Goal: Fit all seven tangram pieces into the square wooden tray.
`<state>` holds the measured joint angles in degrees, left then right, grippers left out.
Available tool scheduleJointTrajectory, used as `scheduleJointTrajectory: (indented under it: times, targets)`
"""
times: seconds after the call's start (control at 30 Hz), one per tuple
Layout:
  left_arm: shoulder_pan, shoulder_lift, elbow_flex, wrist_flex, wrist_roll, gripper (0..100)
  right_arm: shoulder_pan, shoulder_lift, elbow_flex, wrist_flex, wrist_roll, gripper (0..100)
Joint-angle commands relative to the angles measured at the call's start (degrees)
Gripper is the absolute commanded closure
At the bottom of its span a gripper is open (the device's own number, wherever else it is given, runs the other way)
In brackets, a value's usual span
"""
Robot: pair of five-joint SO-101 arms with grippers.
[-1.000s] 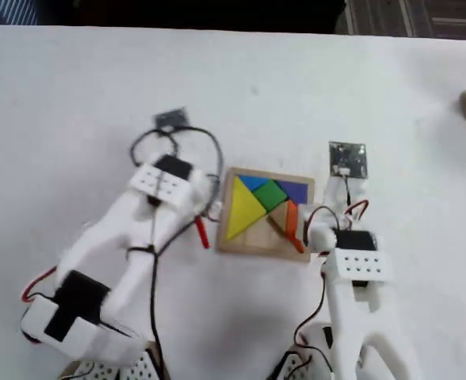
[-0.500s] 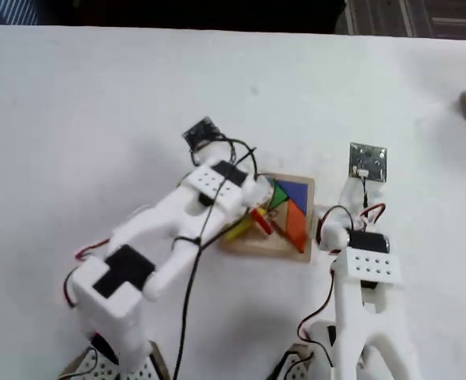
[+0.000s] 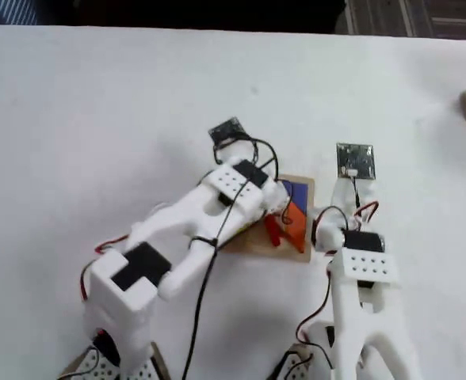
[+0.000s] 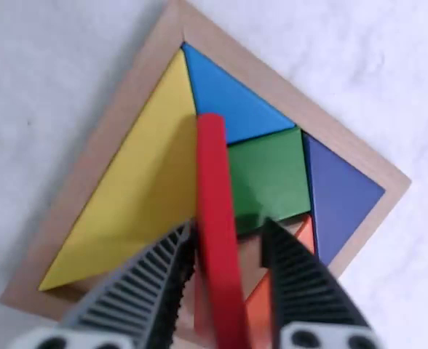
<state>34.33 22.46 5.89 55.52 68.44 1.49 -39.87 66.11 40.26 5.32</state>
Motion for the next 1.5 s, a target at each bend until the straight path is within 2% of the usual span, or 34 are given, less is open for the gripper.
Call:
scheduleJointTrajectory:
  times: [0.0,0.07,0.17,0.4,0.5,0.67,0.77,0.83,0.9,1.0,1.1,1.33,1.47]
  targets:
    - [0.4,-0.9,-3.6,2.1,-2.6,62,-0.5,-1.7,-0.3,-1.2,0.8,98.0]
    - [0.2,-1.0,-4.0,2.6,-2.6,60,-0.5,-1.7,-0.3,-1.2,0.8,98.0]
    - [-0.7,-1.0,-6.1,5.6,-2.6,63,-0.4,-1.7,-0.3,-1.2,0.8,98.0]
    - [-5.3,-1.0,-14.8,18.7,-3.0,66,-0.4,-1.7,-0.3,-1.2,0.8,98.0]
    - [-7.5,-1.0,-16.9,21.5,-6.8,66,-0.4,-1.7,-0.3,-1.2,0.8,98.0]
    - [-7.9,-0.7,-17.5,21.5,-11.6,66,0.0,-1.8,-0.3,-1.0,0.8,98.0]
    - [-8.0,-0.7,-17.1,18.0,-16.4,72,2.0,-2.0,-0.3,-1.0,0.8,98.0]
    - [-8.4,-0.5,-17.1,15.6,-20.4,83,3.9,-2.2,-0.4,-1.1,0.8,98.0]
    - [-9.7,-0.4,-17.1,12.9,-24.6,99,5.4,-2.2,-0.4,-1.1,0.8,98.0]
    - [-9.7,-0.4,-17.1,11.4,-26.5,93,7.0,-2.2,-0.4,-1.1,0.8,98.0]
    - [-8.4,-0.2,-17.0,8.0,-27.0,98,8.0,-2.1,-0.4,-1.1,0.8,98.0]
    - [-3.7,8.8,-17.8,-5.8,-27.0,97,7.8,-1.8,-0.4,-1.1,0.8,98.0]
    - [-3.7,12.6,-25.2,-4.7,-27.0,97,7.6,-1.8,-0.4,-1.1,0.8,98.0]
